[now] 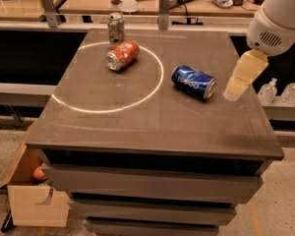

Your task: Place pepsi can upright

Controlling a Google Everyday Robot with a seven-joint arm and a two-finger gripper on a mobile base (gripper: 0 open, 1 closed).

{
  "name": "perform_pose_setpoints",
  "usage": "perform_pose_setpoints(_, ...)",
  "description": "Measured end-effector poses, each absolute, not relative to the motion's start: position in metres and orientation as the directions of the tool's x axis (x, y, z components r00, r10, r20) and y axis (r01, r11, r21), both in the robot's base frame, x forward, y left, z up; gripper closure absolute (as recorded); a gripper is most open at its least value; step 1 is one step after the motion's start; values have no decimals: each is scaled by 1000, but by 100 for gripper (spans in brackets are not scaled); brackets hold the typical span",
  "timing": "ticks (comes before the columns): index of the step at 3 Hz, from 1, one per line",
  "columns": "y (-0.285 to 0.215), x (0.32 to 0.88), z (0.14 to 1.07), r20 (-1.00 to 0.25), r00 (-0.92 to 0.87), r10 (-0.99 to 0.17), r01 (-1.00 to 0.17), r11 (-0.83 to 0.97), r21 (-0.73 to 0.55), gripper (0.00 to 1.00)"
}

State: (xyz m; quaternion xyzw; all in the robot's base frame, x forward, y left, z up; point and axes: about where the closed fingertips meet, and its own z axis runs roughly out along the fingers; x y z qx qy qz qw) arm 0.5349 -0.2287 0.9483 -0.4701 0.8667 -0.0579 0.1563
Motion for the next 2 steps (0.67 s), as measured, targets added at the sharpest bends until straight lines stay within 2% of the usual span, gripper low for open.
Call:
perform_pose_setpoints(1, -222, 573, 920, -195, -573, -796, -769, 604, -210, 0)
perform_pose_setpoints(2, -192, 608, 877, -190, -599, -778, -773, 624, -117, 0)
